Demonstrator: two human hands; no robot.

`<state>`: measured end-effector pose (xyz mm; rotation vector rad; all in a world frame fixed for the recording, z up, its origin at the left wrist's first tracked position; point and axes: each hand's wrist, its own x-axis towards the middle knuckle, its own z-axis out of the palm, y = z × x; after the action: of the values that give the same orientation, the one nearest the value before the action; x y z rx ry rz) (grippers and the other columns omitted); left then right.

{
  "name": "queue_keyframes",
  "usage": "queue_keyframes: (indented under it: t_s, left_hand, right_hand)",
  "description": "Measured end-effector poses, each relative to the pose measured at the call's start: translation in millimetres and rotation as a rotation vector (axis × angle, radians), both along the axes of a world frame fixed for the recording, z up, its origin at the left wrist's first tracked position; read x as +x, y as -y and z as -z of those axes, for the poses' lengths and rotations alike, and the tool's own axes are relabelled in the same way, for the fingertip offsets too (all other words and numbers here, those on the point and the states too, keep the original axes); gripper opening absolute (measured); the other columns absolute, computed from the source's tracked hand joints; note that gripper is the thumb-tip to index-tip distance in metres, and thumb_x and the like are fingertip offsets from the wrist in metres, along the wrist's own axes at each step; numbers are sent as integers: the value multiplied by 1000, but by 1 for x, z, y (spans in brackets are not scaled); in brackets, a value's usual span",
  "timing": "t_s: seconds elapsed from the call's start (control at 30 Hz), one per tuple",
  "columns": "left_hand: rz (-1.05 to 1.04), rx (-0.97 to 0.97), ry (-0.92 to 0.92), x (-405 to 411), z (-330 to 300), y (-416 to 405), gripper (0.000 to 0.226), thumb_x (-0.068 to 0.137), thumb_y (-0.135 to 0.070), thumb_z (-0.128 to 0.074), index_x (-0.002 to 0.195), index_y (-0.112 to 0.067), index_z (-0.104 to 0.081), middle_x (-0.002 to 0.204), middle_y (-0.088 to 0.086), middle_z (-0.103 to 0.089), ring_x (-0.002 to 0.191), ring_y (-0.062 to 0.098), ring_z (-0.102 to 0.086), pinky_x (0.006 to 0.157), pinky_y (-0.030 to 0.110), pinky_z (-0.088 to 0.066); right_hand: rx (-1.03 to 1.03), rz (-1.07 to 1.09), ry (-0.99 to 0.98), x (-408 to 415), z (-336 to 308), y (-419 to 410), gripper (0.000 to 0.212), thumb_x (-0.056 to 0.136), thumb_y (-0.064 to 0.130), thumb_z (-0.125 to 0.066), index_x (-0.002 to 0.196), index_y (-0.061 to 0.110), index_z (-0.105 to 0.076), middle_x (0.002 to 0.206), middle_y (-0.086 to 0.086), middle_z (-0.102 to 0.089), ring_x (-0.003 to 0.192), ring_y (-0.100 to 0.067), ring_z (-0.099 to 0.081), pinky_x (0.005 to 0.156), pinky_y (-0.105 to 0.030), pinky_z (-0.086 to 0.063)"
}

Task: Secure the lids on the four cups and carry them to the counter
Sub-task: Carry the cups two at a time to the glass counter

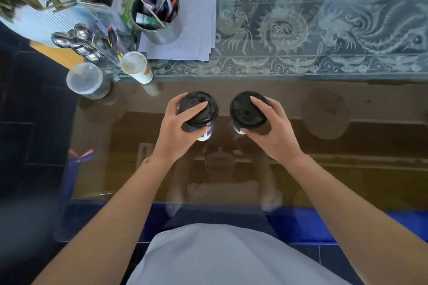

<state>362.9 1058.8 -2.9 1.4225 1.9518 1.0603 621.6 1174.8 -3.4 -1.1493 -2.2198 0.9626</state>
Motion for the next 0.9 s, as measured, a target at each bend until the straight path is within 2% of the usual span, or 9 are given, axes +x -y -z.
queue_keyframes:
  t_s: [0.13,0.17,0.2,0.33,0.4,0.6,0.9]
  left_hand:
    - [18,42,-114,1,3,9,67,79,-8,-95,138,-26,-70,151,13,-44,139,24,-49,120,17,-37]
    - [7,42,-133,2,3,12,68,79,-8,-94,139,-24,-69,151,14,-43,138,25,-49,119,14,-36]
    - [1,38,-149,4,3,15,68,79,-8,-94,140,-24,-68,151,14,-43,137,27,-50,119,15,-37]
    - [21,45,-211,13,3,25,62,82,-6,-91,139,-18,-70,154,23,-43,142,39,-49,117,46,-49]
    - [8,51,-211,16,6,28,60,83,-4,-90,139,-17,-71,156,26,-41,144,42,-47,117,52,-48]
    - [-38,41,-198,20,4,30,59,83,-3,-89,138,-17,-71,159,28,-36,145,41,-44,118,50,-47]
    - [-58,26,-191,26,1,30,60,84,-3,-88,140,-17,-70,158,26,-39,140,45,-51,114,54,-50]
  right_hand:
    - [35,20,27,11,2,8,74,82,27,-87,148,25,-52,149,-5,-48,135,-17,-48,106,-34,-47]
    - [45,23,32,13,2,10,74,82,25,-87,147,24,-52,149,-6,-48,133,-18,-49,105,-34,-48]
    - [57,30,35,15,3,12,74,82,24,-88,147,23,-52,147,-8,-48,132,-18,-49,104,-35,-49]
    - [70,80,37,18,3,14,72,80,28,-89,143,25,-55,144,-7,-50,125,-15,-53,99,-32,-51]
    - [94,66,51,19,6,16,71,80,30,-88,142,26,-55,143,-6,-50,124,-12,-53,97,-28,-49]
    - [112,65,59,23,13,21,74,82,29,-88,146,30,-50,147,-2,-45,129,-11,-51,95,-27,-48]
    - [79,68,56,21,10,22,73,84,27,-86,146,28,-50,149,-3,-43,129,-12,-48,93,-29,-47]
